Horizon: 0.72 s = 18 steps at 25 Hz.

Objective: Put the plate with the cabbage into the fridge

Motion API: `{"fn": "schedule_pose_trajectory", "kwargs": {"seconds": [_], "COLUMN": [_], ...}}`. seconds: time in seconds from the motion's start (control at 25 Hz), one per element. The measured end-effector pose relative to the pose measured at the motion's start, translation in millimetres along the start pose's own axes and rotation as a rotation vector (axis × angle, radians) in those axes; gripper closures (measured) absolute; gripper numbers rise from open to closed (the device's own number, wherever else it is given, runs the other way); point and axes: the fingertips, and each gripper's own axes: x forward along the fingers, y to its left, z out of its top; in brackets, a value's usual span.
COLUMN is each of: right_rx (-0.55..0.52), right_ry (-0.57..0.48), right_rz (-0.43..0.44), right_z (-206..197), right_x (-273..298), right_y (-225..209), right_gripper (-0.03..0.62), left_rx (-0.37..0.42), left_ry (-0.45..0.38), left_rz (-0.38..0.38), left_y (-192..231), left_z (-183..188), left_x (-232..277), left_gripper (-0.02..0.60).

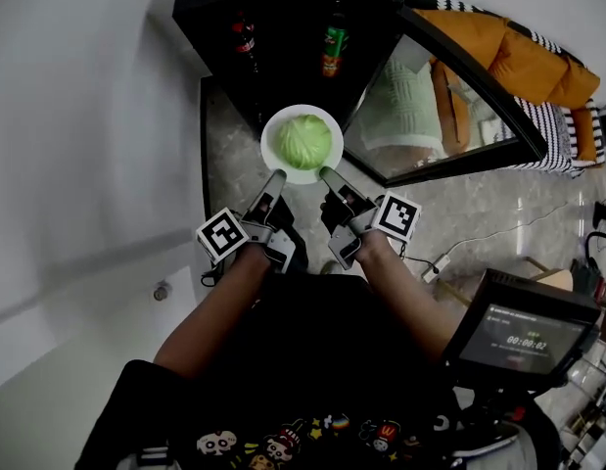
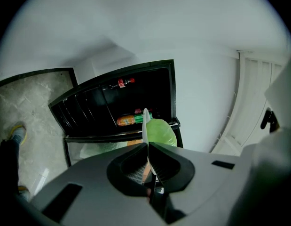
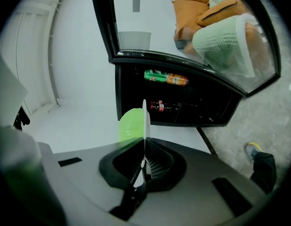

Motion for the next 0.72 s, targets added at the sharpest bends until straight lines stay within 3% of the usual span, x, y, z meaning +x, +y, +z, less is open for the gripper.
{"fn": "schedule_pose_trajectory", "kwargs": {"seconds": [0.16,0.48,0.6,0.72], "right_rx": [0.01,0.006,0.007,0.01], "right_ry": [-0.022,-0.024,-0.041,-0.05], "right_rz": [-0.003,-0.01,-0.016,-0.033], "right_z": [-1.7,-0.6,-2.6,-5.0], "right_x": [-0.9,-0.2,-1.5,-3.9], "right_y": [-0.8,-5.3,0.0,3.2], "right_gripper": [0.579,0.579,0.579,0.579], "left_rx": [0.019,0.006,0.064,0.064], "left_ry": [0.018,0.037,0.07,0.085], "left_rz": [0.032,0.014,0.045,0.055], "left_y": [5.2,5.9,6.9,4.7], "left_z": [0.9,0.0,3.1,3.7], "left_x": [-1.7,3.4,-1.5,-4.8], "left_gripper": [0.569,0.569,0.569,0.569]}}
